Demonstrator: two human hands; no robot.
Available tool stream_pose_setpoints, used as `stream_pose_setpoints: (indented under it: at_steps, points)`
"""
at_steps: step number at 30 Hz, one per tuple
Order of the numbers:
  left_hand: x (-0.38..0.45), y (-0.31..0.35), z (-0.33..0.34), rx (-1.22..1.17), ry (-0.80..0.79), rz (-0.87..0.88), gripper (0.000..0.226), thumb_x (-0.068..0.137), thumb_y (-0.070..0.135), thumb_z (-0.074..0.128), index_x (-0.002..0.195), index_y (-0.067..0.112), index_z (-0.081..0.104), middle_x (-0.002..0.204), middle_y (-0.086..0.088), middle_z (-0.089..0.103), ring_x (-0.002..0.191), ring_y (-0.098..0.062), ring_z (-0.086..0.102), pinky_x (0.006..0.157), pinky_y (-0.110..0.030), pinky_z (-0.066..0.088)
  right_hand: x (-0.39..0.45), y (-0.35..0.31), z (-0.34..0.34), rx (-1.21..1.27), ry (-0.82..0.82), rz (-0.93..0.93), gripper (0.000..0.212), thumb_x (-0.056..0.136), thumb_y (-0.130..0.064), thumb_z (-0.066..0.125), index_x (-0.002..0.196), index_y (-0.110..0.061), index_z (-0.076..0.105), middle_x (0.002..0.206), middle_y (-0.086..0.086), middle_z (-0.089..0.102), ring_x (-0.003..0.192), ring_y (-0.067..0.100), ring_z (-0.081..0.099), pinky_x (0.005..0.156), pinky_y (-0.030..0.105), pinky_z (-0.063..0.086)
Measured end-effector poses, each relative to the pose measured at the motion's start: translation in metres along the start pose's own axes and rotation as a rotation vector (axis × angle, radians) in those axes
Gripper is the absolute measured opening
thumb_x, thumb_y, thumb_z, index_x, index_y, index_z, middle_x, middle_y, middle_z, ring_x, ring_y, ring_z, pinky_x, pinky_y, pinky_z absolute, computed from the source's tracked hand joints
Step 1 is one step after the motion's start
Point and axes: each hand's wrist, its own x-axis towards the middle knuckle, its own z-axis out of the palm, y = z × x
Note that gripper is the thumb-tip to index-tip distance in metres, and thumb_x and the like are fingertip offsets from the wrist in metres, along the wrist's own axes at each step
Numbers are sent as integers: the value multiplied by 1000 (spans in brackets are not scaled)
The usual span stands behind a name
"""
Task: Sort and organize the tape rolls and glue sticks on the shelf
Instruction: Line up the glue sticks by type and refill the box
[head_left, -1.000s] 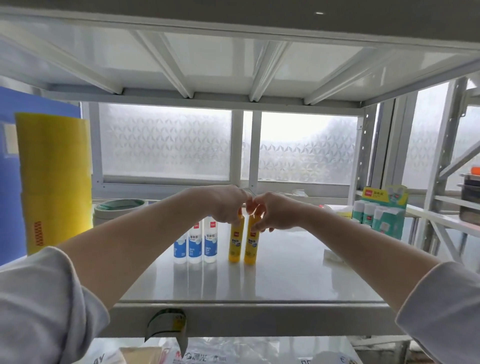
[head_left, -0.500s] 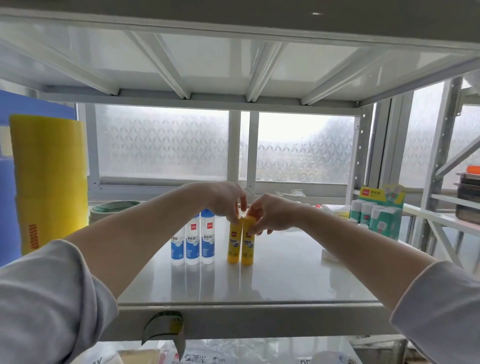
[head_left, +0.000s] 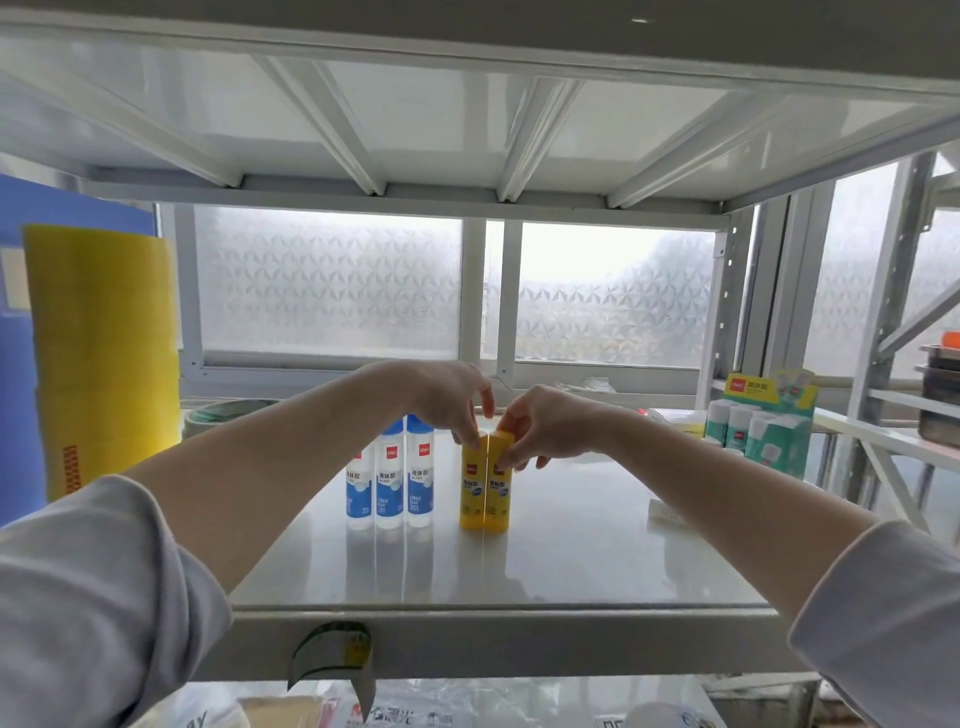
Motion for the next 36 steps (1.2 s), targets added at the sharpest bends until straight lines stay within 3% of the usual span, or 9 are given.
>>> stream_pose_setpoints:
  at_steps: [5, 10, 14, 18, 22, 29, 36]
  points:
    - [-1, 1, -1, 41, 0, -5, 53, 82, 24, 71, 130, 17, 49, 127, -3, 57, 112, -19, 56, 96, -32, 44, -2, -2, -1, -31, -22, 27, 48, 80, -20, 75, 122, -4, 60, 110, 11, 69, 80, 12, 65, 61, 17, 52]
    - [-13, -10, -21, 42, 44, -31, 65, 77, 29, 75, 134, 17, 46, 131, -3, 57, 118, -20, 54, 97, -32, 42, -6, -13, -15, -102, 46, -16, 60, 78, -37, 75, 129, -13, 56, 125, 1, 61, 112, 18, 57, 90, 26, 45]
    - [-28, -37, -43, 101, 12, -121, 70, 76, 32, 76, 136, 16, 44, 132, -3, 58, 120, -20, 53, 102, -37, 40, 6, -36, -15, -49, 110, -94, 55, 79, -34, 74, 126, -10, 57, 124, 6, 62, 112, 20, 59, 94, 32, 46]
    - [-38, -63, -44, 88, -27, -192, 70, 74, 29, 78, 135, 15, 46, 132, -4, 57, 119, -20, 53, 99, -33, 41, 23, -56, 0, -14, 132, -137, 56, 80, -28, 74, 128, -7, 55, 124, 9, 62, 111, 22, 60, 91, 31, 48]
    - [-41, -76, -31, 49, -10, -172, 59, 75, 28, 77, 128, 16, 54, 125, -3, 63, 106, -16, 57, 89, -28, 40, 37, -66, 11, -29, 148, -161, 53, 80, -24, 74, 127, -10, 56, 127, 6, 59, 114, 21, 57, 94, 33, 48]
    - [-36, -83, -20, -5, 0, -138, 43, 79, 28, 73, 118, 15, 61, 119, -1, 65, 96, -14, 57, 89, -29, 41, 44, -71, 15, -73, 115, -175, 33, 83, -19, 70, 115, -10, 67, 106, 5, 67, 90, 13, 59, 68, 18, 43]
    - [-35, -84, -17, -28, 5, -129, 40, 80, 26, 72, 116, 12, 62, 116, -2, 67, 97, -16, 59, 90, -31, 45, 47, -72, 14, -70, 98, -175, 33, 83, -19, 70, 114, -8, 67, 106, 5, 68, 81, 10, 58, 62, 13, 41]
